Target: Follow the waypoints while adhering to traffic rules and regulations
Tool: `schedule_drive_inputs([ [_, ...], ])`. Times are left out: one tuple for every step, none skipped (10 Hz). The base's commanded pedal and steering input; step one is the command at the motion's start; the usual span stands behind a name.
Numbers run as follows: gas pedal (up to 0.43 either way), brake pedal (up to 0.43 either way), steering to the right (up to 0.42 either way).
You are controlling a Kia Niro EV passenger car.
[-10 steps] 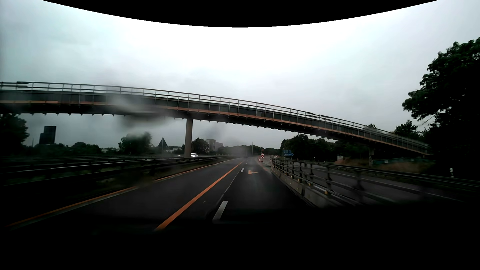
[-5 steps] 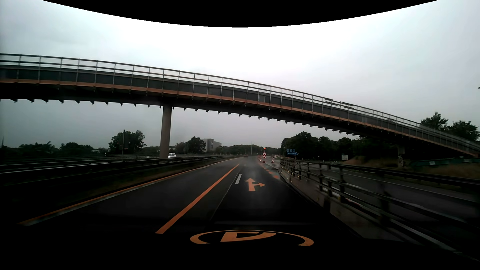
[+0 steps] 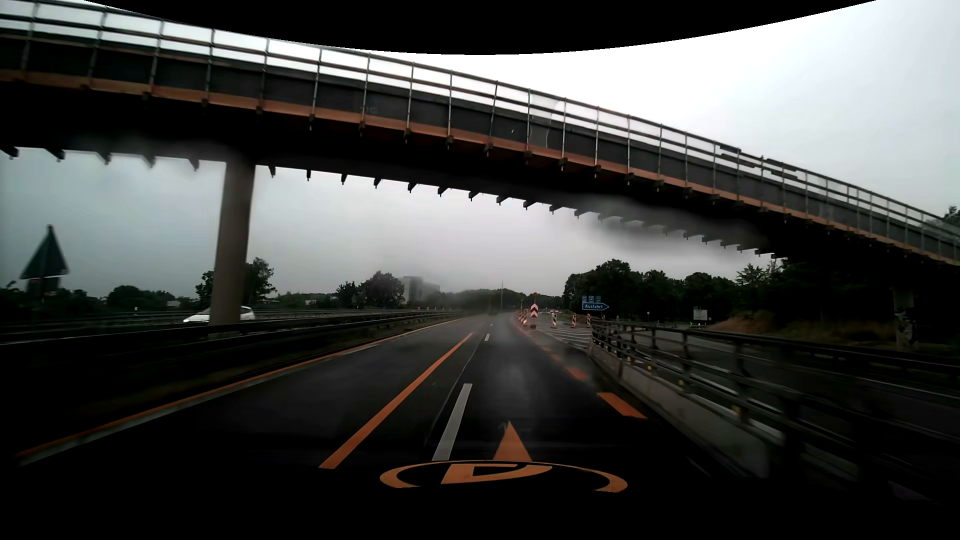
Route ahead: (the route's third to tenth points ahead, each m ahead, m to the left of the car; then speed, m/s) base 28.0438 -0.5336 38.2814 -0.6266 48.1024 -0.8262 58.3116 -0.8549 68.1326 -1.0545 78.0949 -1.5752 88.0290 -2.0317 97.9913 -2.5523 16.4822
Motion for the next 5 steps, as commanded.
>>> schedule_drive_inputs([
  [0.169,0.000,0.003],
  [0.169,0.000,0.004],
  [0.169,0.000,0.005],
  [0.169,0.000,0.004],
  [0.169,0.000,0.004],
])
